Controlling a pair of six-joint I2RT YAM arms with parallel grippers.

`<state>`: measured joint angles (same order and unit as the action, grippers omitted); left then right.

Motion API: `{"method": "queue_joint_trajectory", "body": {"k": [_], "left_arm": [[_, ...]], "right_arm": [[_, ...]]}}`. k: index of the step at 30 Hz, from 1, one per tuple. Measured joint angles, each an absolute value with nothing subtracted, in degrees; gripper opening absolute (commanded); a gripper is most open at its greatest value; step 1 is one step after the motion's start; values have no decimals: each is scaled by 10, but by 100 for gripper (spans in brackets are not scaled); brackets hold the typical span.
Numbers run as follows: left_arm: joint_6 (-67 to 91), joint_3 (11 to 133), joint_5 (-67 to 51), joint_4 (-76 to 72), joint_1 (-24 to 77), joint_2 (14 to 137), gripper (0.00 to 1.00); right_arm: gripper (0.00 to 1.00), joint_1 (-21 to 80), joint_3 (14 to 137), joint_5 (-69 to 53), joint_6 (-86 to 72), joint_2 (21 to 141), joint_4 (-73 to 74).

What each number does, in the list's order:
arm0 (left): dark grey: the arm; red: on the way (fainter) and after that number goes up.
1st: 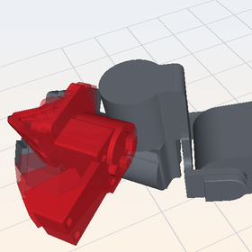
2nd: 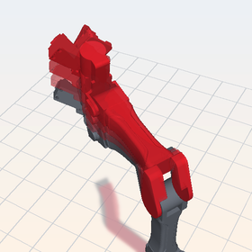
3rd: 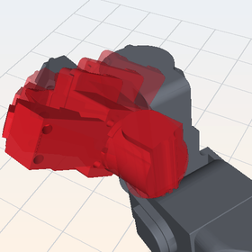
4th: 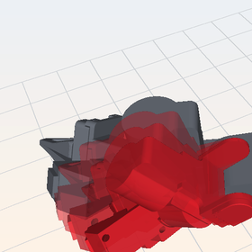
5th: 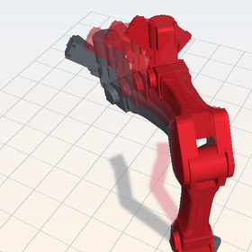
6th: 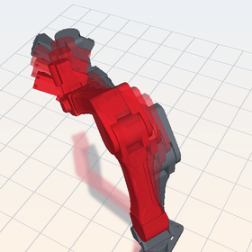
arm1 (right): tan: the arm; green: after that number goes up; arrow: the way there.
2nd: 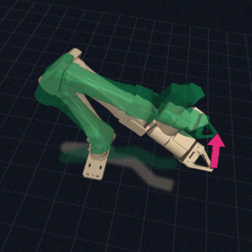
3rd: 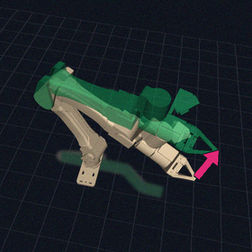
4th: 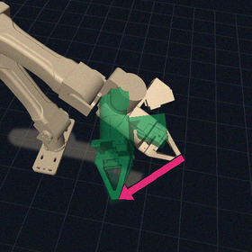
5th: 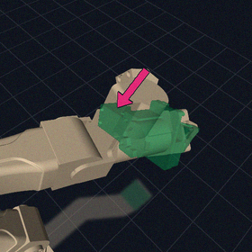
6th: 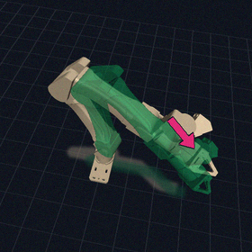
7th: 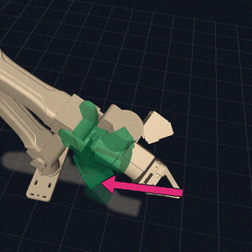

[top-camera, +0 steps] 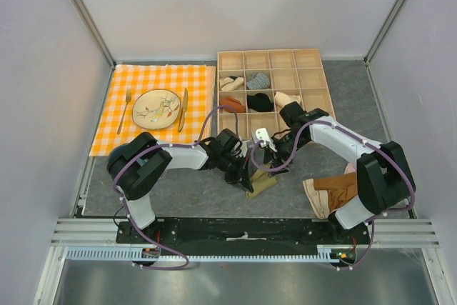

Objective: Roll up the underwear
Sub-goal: Roll the underwear to the corner of the board.

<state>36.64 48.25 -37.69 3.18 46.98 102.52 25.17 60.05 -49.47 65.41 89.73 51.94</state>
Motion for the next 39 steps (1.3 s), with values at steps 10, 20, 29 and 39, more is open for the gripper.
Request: {"method": "queue_joint_trajectory", "body": {"k": [10, 20, 29, 39], "left_arm": [[366, 490, -392, 40, 463, 1035, 2], [366, 494, -396, 44, 461, 1038, 2], [366, 496, -396, 48, 457, 1038, 12], [364, 475, -281, 81, 441, 958, 45]], "right_arm": [[63, 342, 517, -437, 755, 851, 513], [62, 385, 476, -361, 741, 844, 411], [49, 399, 447, -324, 737, 845, 352], [26, 403, 456, -316, 706, 864, 327]]}}
